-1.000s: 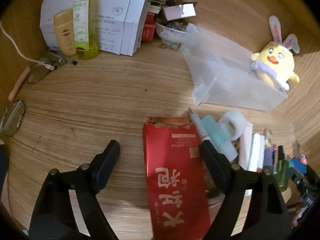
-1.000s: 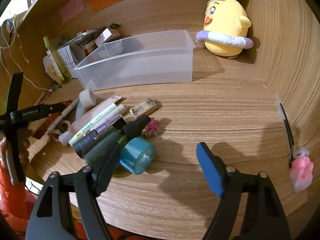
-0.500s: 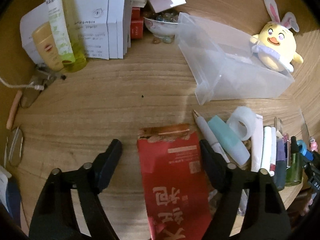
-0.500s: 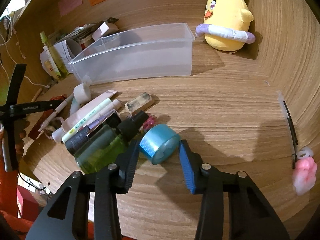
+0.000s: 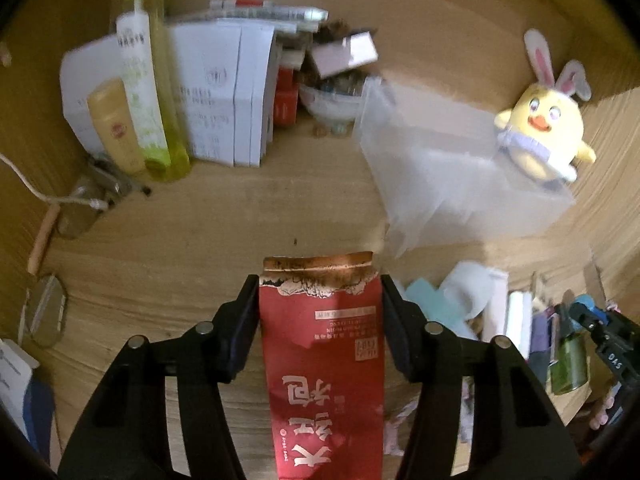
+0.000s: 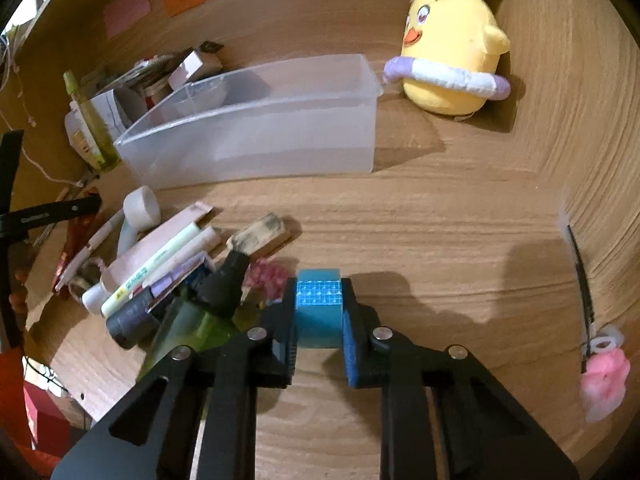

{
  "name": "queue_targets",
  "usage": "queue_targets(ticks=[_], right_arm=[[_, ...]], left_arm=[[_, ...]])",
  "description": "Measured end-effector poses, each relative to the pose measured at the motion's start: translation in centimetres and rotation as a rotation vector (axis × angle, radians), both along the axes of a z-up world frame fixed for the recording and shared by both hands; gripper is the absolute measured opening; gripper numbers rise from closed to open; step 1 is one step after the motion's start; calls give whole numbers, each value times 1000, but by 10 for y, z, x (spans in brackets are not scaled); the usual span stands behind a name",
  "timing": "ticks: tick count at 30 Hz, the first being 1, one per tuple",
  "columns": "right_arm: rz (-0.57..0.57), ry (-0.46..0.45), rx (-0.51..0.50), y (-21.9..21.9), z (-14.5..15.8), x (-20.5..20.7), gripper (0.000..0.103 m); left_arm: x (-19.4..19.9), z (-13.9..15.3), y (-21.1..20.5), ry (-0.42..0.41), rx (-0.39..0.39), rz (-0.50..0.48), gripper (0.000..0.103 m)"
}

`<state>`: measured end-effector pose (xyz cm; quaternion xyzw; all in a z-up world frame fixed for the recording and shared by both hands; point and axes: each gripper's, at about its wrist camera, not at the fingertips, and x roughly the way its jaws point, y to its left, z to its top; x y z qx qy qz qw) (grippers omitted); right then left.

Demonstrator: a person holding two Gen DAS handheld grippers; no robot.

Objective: Organize objects
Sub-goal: 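Close the left tool on the red packet while the right tool grasps the blue tape, then carry both items into the clear box and open both tools to release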

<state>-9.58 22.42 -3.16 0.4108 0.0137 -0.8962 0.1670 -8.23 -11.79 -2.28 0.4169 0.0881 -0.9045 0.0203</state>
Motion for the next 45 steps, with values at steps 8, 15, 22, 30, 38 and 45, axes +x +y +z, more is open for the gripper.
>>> queue_targets(ticks=[8,15,22,30,38,45], right_arm=[[-11,77,-3,3,22,-10,16],[6,179,-19,-7,52,-24,16],[41,250,-17,-18,73,-43,16],[100,285,-19,-30,94,-63,16],[153,318,-35,-47,117,-85,16],[178,319,-25,-60,124,-107,16]], left_arm=[[-1,43,9,124,0,-4,57],[-8,65,22,185,21,-34,57],[-23,82,38,218,19,-68,57],[-47,92,45,228,43,-83,57],[-77,105,53,234,30,-96,57],[-110,102,61,205,39,-105,57]])
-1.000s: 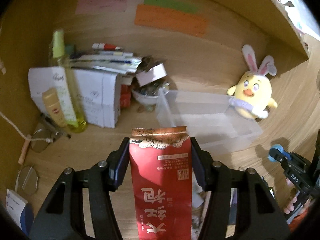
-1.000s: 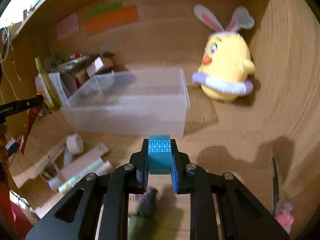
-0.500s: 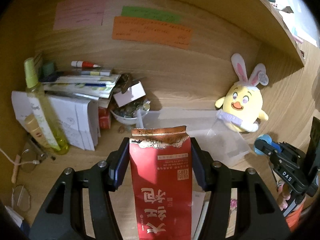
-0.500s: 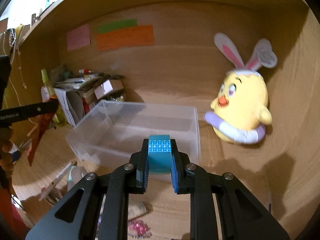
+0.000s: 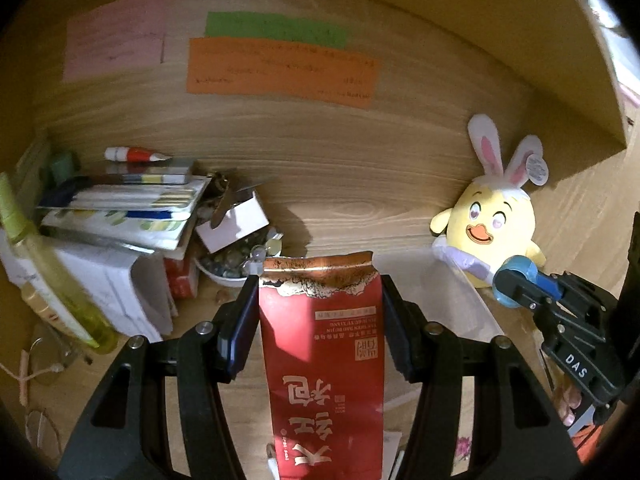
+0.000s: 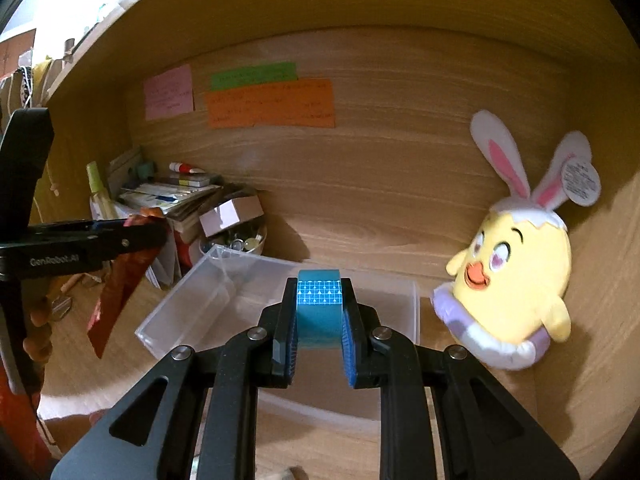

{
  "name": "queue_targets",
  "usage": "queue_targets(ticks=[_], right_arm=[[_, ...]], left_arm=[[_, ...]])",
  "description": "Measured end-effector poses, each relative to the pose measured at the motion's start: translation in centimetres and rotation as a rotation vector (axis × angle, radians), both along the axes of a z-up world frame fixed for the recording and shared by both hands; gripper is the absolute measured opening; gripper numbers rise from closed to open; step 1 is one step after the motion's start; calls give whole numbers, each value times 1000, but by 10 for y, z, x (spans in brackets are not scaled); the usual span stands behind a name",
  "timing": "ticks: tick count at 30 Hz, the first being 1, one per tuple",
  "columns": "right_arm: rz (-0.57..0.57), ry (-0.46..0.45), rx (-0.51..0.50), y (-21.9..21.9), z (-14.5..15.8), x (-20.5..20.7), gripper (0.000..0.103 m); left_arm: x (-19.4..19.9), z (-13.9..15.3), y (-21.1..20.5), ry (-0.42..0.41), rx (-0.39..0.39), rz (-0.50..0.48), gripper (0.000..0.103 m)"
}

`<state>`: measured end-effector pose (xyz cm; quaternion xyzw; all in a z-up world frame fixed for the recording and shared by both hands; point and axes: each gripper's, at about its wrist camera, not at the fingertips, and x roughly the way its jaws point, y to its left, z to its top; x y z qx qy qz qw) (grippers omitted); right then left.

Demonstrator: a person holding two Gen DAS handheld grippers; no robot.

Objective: Organize objects
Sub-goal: 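Carry both items into the clear box and open both tools to release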

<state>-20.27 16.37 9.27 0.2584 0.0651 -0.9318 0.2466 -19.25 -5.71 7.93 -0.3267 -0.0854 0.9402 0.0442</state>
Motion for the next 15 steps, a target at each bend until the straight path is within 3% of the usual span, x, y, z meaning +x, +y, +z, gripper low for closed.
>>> queue_targets(ticks=[6,15], right_arm=[[-1,-30,23,-10,-9,-22,16],[-7,-157,49,-14,-44,-53,16]], left_arm=[[-29,-12,8,-42,-5,8,57],[-59,-40,19,-98,-50,31,57]])
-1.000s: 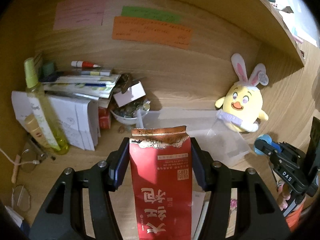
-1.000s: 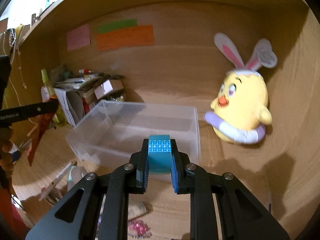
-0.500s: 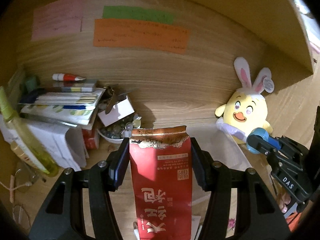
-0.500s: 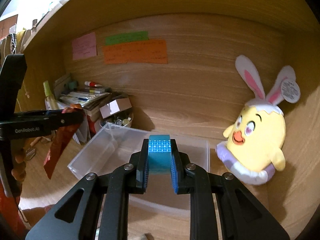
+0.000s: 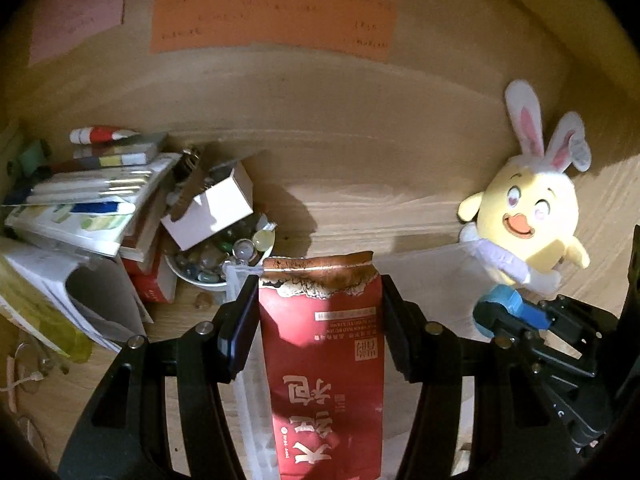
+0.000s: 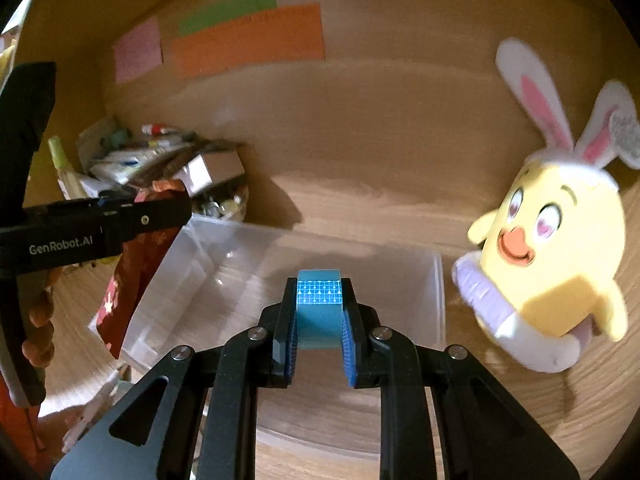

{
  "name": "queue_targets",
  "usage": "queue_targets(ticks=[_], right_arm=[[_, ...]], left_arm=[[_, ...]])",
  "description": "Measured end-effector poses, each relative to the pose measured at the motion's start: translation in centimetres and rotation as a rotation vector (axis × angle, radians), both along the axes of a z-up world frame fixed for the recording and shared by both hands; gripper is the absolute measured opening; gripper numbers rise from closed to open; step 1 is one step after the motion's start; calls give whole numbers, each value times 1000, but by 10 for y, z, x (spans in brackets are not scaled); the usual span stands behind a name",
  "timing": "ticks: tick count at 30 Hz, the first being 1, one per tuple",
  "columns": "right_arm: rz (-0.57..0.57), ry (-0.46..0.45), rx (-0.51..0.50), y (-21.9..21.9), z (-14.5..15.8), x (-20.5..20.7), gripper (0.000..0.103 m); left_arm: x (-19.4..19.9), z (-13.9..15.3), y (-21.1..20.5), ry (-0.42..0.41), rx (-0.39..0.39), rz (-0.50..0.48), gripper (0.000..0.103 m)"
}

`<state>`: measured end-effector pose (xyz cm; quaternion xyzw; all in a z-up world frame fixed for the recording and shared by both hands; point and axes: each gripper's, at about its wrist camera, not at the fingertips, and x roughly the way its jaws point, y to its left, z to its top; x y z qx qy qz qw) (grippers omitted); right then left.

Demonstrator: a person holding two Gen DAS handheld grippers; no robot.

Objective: Organize objects
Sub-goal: 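Carry both items into the clear box and open both tools to release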

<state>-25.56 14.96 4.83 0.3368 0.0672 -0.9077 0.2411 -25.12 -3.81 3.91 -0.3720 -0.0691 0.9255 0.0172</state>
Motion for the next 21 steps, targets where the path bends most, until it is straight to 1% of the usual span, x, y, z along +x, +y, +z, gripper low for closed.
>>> queue_targets(ticks=[5,9,13,16,19,21], right_arm=[[5,-48,35,-2,-15,-11,16],[8,-81,81,-7,-26,-18,16],[12,-92,112,-10,-32,-21,16],[12,-98,133,-12,-35,-22,16],[11,-105,154,-14,-38,-23,16],[11,-103,168,-16,-40,-23,16]], left_arm=[[-9,-17,9,-42,-27,-14,57],[-14,-28,15,-72,-44,-31,57],[-15,-37,20,-91,-65,-47,57],[-17,-43,22,-109,-66,-55,57],[-18,-46,24,-129,-68,-66,57],[-16,-45,27,-128,-77,-71,57]])
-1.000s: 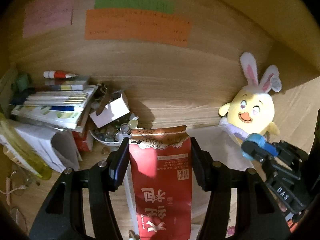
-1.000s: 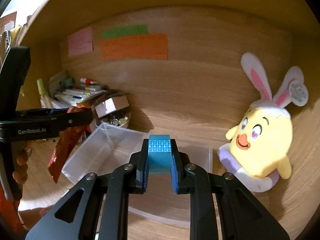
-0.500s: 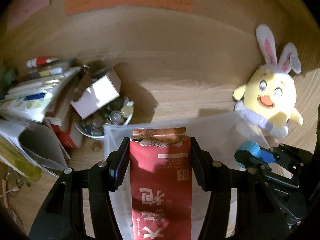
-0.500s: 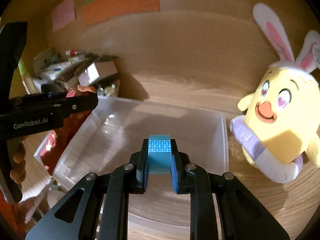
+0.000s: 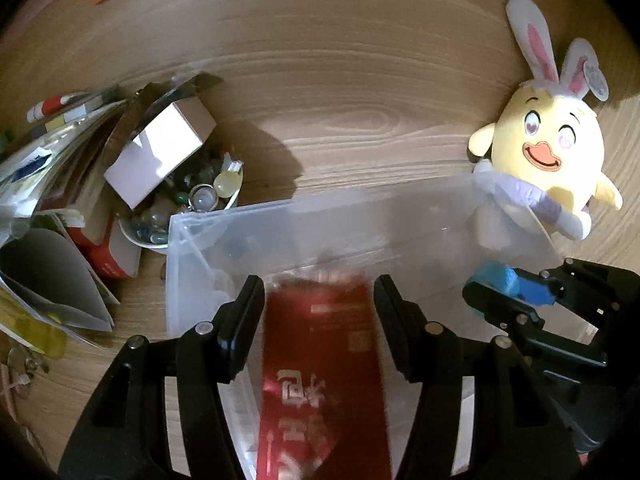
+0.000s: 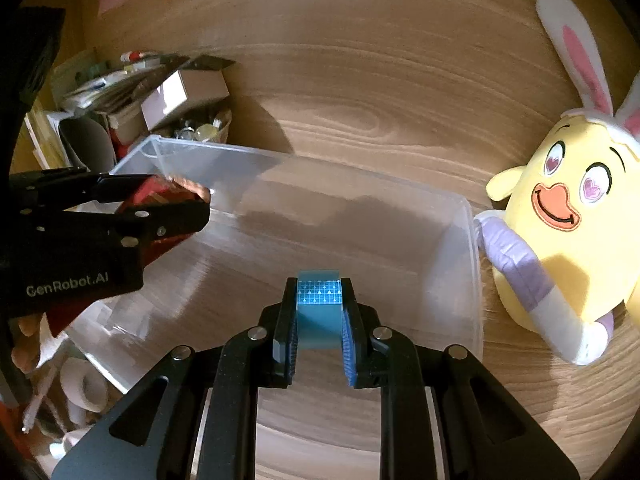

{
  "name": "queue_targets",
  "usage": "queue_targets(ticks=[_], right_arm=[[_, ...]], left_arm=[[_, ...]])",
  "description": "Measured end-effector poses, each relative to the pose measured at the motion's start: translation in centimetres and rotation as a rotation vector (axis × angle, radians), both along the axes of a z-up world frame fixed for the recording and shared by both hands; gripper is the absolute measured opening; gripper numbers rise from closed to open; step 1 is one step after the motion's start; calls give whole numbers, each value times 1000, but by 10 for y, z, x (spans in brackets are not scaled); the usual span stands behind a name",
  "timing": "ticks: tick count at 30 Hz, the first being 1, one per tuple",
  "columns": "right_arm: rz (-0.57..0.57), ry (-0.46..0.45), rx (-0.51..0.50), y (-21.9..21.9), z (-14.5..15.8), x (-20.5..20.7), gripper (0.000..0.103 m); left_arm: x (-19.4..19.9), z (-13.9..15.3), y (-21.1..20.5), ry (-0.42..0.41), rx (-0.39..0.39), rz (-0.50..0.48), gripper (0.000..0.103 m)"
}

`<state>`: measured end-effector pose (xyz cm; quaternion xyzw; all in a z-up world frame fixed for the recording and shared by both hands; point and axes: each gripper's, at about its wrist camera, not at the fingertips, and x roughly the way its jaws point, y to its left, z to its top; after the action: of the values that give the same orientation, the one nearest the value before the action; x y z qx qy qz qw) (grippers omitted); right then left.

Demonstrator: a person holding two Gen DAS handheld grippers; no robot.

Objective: Organize objects
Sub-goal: 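Carry both items into the clear box and open both tools to release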

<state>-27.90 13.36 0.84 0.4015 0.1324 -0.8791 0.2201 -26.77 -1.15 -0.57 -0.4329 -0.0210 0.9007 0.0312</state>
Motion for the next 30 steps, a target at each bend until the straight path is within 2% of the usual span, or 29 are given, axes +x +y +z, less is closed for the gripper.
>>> queue_targets(ticks=[11,17,19,21,22,25,30], right_arm=[[8,1,7,-2,3,1,19],[2,49,9,-3,15,10,49],[-1,78,11,-3,22,14,62],[-8,106,10,-3,29,20,70],[-47,148,6,-2,33,24,73],[-56,176,-6,1,44,36,82],[-61,195,-36,11,57,58,82]], left_arm=[[12,13,1,19,-16,-11,64],[28,29,-1,50,-9,-10,73],[35,35,-2,65,-11,-9,80],[42,41,-3,82,-16,-7,86],[48,46,-4,95,-19,-5,89],[62,55,-6,122,-26,1,94],[86,65,-11,154,-33,6,96]])
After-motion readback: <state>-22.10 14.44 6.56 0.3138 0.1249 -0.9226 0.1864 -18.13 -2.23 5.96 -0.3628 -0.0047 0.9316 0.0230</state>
